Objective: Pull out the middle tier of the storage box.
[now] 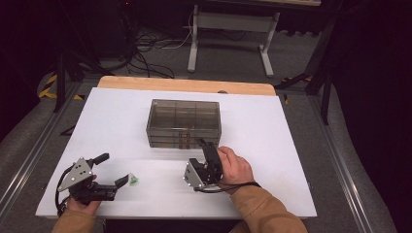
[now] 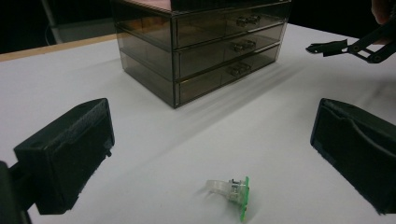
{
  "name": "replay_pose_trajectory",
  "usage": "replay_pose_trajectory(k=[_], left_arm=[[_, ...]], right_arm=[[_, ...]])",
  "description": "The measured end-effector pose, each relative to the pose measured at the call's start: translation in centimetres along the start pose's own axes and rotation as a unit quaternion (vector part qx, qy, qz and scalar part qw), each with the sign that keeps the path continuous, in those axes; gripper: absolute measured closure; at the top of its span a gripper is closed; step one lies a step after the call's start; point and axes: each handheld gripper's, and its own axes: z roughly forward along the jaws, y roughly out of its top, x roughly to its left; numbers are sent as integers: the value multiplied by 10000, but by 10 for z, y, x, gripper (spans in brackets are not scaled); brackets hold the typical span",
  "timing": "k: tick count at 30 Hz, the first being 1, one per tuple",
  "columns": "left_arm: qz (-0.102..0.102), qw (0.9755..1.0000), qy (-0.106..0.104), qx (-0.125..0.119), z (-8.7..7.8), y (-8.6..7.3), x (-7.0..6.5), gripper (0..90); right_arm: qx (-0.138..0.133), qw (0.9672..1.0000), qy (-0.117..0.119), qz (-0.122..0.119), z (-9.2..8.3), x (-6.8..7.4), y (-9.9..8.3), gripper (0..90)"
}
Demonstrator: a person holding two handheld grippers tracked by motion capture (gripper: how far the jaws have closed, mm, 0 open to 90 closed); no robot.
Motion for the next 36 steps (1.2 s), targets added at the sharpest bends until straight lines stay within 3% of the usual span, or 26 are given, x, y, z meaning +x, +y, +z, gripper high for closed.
replay_pose_trajectory(k=[17,30,36], left_arm=[[-14,10000,12,20,-1,0,1,5],[-42,10000,5,24,-1,0,1,5],[-47,10000,-19,18,-2,0,1,6]], right_arm=[[195,9965,-350,-729,8,14,11,254],[220,9939,-572,-921,14,26,18,280],[285,9909,-747,-1080,20,32,20,312]])
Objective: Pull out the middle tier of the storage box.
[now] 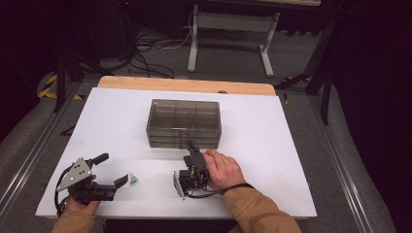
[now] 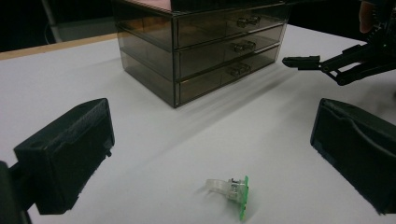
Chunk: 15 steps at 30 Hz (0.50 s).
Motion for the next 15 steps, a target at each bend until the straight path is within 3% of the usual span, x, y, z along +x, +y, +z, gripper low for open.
replay_pose_trajectory(k=[15], left_arm=[[27,10000,27,1,0,0,0,6]], right_arm=[[146,9982,-427,-383,15,17,5,474]])
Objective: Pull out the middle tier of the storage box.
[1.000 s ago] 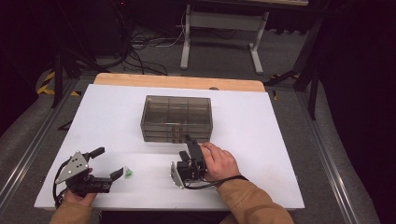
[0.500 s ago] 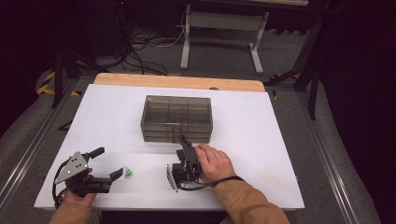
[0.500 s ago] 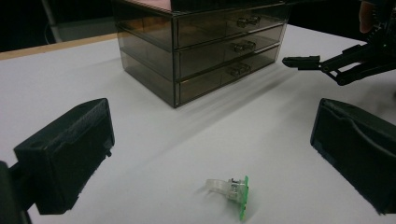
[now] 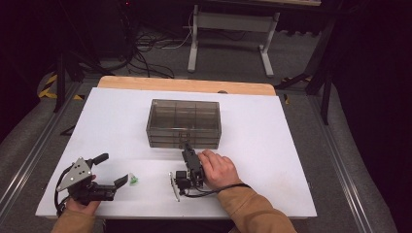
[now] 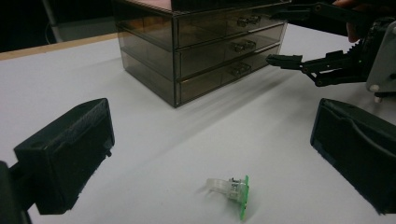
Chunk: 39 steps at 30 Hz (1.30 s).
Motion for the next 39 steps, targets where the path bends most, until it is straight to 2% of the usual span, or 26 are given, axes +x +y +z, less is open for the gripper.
replay_pose_trajectory(k=[12,19,31,39], left_arm=[[1,10000,-2,-1,0,0,0,6],[2,10000,-6,-2,0,0,0,6],[6,10000,-6,-1,0,0,0,5],[7,10000,-8,1,0,0,0,5]], right_arm=[[280,9994,-71,-181,11,9,0,566],[430,9990,-23,-155,17,13,-2,605],[570,9982,-82,-170,26,16,-6,727],[532,9984,-85,-163,28,16,-5,807]])
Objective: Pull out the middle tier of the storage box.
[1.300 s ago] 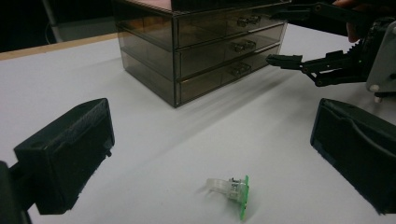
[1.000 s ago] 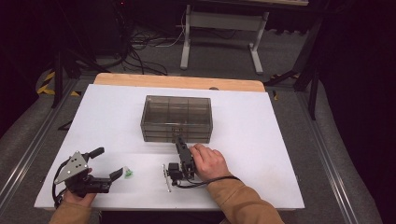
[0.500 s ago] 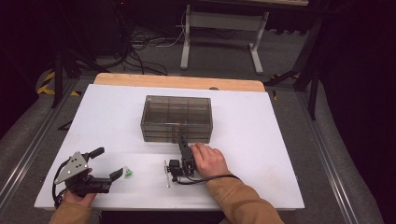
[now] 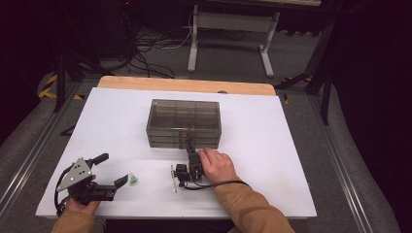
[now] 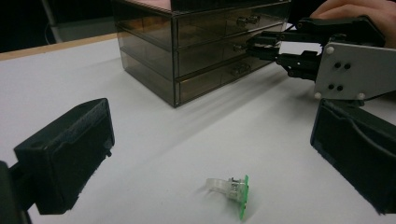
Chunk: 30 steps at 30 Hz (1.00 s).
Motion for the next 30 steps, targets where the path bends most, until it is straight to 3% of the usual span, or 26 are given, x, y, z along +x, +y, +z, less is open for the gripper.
replay_pose_trajectory(k=[15,30], left_arm=[[-1,10000,2,0,0,0,0,6],[3,10000,-3,18,0,0,0,5]], right_arm=[[-35,9998,113,132,-1,-4,0,817],[-142,9991,273,298,-19,-9,1,815]])
